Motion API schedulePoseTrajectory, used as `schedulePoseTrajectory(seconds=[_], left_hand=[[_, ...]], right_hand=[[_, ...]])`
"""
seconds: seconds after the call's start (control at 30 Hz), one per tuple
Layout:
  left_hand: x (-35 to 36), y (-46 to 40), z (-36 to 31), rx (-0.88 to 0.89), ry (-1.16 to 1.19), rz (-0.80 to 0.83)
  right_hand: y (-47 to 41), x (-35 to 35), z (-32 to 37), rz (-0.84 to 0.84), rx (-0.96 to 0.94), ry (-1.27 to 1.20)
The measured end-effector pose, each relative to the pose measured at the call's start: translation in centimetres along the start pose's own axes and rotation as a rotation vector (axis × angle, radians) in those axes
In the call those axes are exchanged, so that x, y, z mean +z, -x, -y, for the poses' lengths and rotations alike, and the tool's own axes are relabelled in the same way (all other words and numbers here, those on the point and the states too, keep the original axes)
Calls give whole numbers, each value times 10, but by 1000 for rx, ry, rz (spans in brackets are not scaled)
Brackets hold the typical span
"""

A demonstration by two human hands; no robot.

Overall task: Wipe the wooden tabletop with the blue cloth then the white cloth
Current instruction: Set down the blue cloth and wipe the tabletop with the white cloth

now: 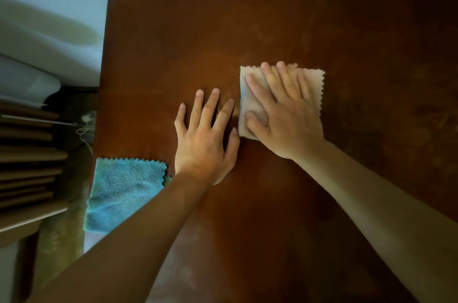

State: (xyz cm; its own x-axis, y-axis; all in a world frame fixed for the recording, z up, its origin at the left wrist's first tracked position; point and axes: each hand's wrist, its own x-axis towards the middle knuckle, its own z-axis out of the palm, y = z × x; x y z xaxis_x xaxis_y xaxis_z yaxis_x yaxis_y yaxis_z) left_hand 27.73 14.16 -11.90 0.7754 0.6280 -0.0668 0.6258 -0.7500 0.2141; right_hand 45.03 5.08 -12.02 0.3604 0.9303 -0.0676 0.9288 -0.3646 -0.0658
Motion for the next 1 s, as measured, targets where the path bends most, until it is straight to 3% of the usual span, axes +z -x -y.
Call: schedulePoseTrajectory(seconds=[0.3,0.43,0.63,0.87,1.0], left_hand=[[-3,0,-2,-6,42,-10],[-2,0,-1,-1,40,-9],[2,0,1,12,39,-75],[2,0,2,5,46,-68],[0,0,0,4,52,-60]], right_hand=[[72,13,23,-50,-47,-78],[35,9,6,-34,-100,-39],[-40,-2,-17,-73,-4,-9],[33,3,5,-27,-70,-71],[10,4,-5,-62,-82,-62]])
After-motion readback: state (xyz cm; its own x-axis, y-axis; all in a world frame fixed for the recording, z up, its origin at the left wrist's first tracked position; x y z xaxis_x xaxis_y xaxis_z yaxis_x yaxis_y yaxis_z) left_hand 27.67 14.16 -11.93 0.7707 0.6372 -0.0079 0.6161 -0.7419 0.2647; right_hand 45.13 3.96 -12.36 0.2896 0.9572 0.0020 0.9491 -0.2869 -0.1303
